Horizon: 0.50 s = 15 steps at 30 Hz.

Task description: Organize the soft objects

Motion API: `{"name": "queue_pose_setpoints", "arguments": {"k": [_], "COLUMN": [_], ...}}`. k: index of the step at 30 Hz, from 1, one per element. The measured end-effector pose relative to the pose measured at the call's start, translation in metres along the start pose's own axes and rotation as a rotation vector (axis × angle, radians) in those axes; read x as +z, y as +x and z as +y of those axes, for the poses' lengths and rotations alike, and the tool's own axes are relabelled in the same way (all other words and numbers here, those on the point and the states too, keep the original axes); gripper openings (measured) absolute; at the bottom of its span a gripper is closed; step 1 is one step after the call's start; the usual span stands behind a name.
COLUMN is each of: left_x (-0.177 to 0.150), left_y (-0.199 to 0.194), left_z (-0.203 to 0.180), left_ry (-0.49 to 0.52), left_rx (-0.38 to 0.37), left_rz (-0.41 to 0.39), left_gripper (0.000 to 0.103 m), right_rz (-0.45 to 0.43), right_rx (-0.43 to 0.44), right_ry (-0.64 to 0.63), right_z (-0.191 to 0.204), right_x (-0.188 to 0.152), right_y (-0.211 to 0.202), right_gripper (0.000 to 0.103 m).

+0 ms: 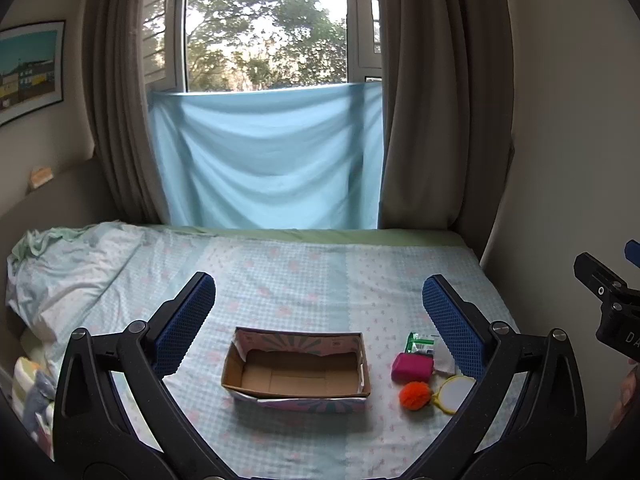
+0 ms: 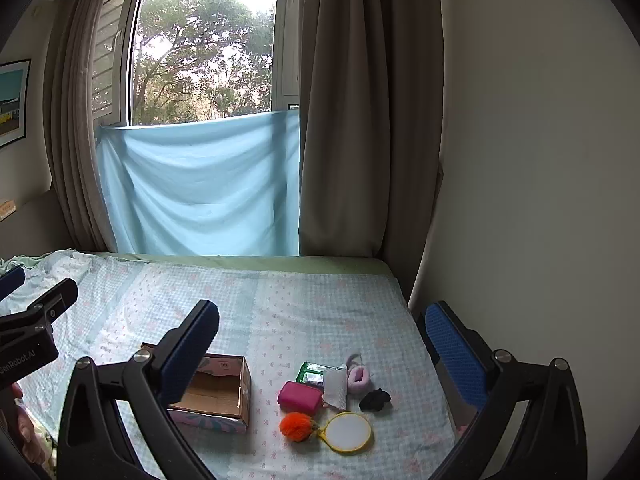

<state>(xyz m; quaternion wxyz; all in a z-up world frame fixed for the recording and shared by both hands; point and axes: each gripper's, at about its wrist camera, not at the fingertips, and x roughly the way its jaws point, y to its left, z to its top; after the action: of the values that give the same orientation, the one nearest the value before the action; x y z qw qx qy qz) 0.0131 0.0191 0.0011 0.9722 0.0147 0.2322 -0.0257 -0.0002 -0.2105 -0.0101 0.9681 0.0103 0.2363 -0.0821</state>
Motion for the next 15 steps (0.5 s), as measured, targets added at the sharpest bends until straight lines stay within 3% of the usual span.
{"name": "queue_pose_setpoints", "arguments": {"k": [15], "left_x": [0.0042], "left_y": [0.0076], "left_z": [-0.0013], "left_ry": [0.005], "left_rx": [-0.019], "left_rz": [0.009], "left_gripper": [0.103], "right_rz": [0.005], "right_rx": [-0.005], "right_ry": [0.01], "right_z": [0.002], "right_x": [0.0011], "right_y": [-0.0008], "right_gripper": [0.103]}}
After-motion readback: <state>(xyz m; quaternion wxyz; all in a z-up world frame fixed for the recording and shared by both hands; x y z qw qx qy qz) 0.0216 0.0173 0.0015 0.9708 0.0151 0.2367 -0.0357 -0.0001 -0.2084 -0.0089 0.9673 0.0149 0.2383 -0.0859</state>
